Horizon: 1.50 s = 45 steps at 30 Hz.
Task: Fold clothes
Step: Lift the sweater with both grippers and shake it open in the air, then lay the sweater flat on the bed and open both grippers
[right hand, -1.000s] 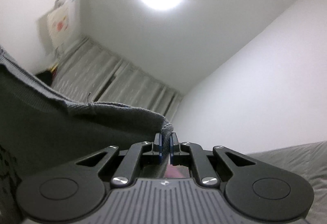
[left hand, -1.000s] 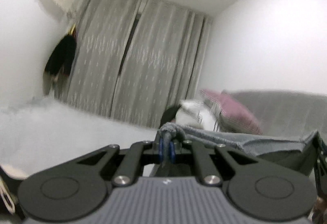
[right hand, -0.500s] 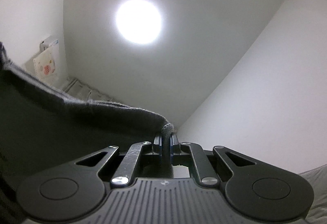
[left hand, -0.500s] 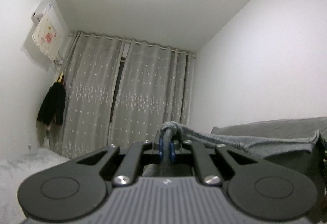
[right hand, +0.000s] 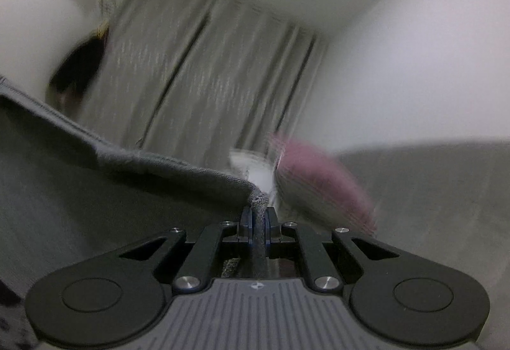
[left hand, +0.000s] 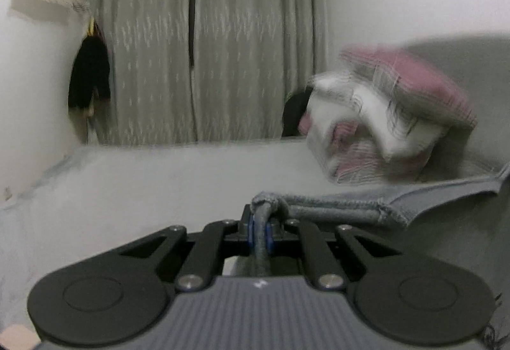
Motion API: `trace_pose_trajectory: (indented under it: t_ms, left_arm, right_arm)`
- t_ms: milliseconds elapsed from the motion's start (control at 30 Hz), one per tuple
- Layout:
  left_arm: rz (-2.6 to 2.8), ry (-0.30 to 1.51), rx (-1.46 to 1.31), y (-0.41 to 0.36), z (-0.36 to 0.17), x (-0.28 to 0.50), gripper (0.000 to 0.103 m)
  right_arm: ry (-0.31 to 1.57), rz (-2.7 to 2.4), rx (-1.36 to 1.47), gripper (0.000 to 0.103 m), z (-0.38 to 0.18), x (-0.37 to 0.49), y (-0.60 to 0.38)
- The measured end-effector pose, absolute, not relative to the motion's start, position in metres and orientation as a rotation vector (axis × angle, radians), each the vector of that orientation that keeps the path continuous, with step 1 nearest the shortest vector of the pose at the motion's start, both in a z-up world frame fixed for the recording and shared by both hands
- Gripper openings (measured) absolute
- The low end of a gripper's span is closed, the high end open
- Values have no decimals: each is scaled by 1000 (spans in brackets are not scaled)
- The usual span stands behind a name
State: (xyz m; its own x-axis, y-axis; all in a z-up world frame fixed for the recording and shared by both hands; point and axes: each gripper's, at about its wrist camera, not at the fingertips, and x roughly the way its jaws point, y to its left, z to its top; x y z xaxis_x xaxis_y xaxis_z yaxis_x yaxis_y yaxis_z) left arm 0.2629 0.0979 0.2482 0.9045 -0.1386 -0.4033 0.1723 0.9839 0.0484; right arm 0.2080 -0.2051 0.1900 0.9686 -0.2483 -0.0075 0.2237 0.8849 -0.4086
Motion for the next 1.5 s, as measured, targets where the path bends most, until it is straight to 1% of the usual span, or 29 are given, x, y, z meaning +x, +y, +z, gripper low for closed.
trace_pose_trajectory:
  t_ms: [133, 233, 300, 400, 433, 467, 533, 567, 633, 700, 833, 867, 933, 1033, 1133, 1167, 1200, 1233, 1267, 1333, 1500]
  left_arm:
    - [-103, 602, 95, 83, 161, 357, 7]
    - [-64, 697, 117, 78, 111, 402, 7]
    - [-52, 736, 136, 73, 88, 417, 8]
    - [-33, 776, 169, 68, 64, 434, 14]
    - [-23, 777, 189, 66, 61, 436, 18]
    - [-13, 772, 210, 65, 63, 436, 25]
    - [19, 754, 244, 66, 69, 436, 36]
    - [46, 740, 256, 68, 73, 433, 45]
    - [67, 726, 228, 83, 85, 423, 49]
    - [78, 720, 138, 107, 102, 406, 50]
    - [24, 741, -115, 151, 126, 342, 50]
    - [6, 751, -144, 155, 127, 320, 51]
    - [-22, 769, -185, 160, 126, 277, 55]
    - [-65, 818, -263, 161, 112, 213, 62]
    - [-80, 880, -285, 157, 100, 174, 63]
    - [-83, 874, -292, 157, 100, 164, 64]
    - [-80, 864, -299, 157, 100, 158, 67]
    - [-80, 858, -299, 158, 99, 151, 70]
    - [-79, 855, -297, 160, 97, 148, 70]
    - [-62, 859, -288, 167, 93, 145, 70]
    - [-51, 898, -313, 165, 80, 168, 70]
  right_arm:
    - [246, -225, -434, 8, 135, 287, -212]
    - [382, -221, -444, 8, 74, 322, -225]
    - [457, -223, -479, 8, 41, 347, -223]
    - [542, -231, -515, 7, 10, 367, -228]
    - [563, -237, -517, 7, 3, 370, -232]
    - [579, -257, -529, 7, -1, 374, -236]
    - [602, -314, -564, 8, -8, 384, -244]
    - [613, -337, -559, 8, -2, 381, -247]
    - [626, -356, -506, 8, 15, 369, -256]
    - [620, -347, -401, 11, 28, 348, -274]
    - [663, -300, -130, 31, 34, 308, -309]
    - [672, -287, -70, 33, 32, 302, -315]
    - [690, -259, 51, 33, 28, 288, -328]
    - [714, -216, 233, 33, 22, 267, -347]
    - [734, -172, 415, 34, 17, 246, -366]
    - [739, -157, 476, 33, 15, 239, -373]
    - [743, -153, 456, 31, 14, 238, -369]
    - [746, -156, 396, 12, 15, 239, -361]
    - [748, -159, 336, 8, 15, 240, -352]
    - [727, -171, 271, 7, 22, 240, -344]
    - [596, -310, 257, 5, 60, 218, -361]
